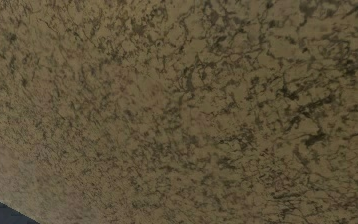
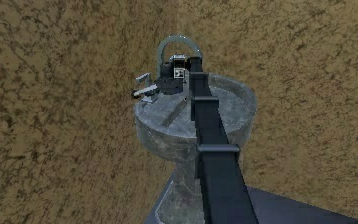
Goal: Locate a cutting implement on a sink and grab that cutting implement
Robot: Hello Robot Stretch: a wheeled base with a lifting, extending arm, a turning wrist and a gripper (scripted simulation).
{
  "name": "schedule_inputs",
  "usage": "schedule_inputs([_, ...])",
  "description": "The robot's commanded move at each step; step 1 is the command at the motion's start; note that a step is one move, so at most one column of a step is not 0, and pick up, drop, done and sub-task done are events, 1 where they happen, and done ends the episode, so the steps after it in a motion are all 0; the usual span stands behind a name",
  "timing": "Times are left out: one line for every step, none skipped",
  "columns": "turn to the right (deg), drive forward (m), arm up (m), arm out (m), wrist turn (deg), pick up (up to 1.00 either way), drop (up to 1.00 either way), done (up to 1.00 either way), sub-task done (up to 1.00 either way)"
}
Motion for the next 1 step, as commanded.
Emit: schedule_inputs([0.0,0.00,0.00,0.00,0.0,0.00,0.00,1.00,0.00])
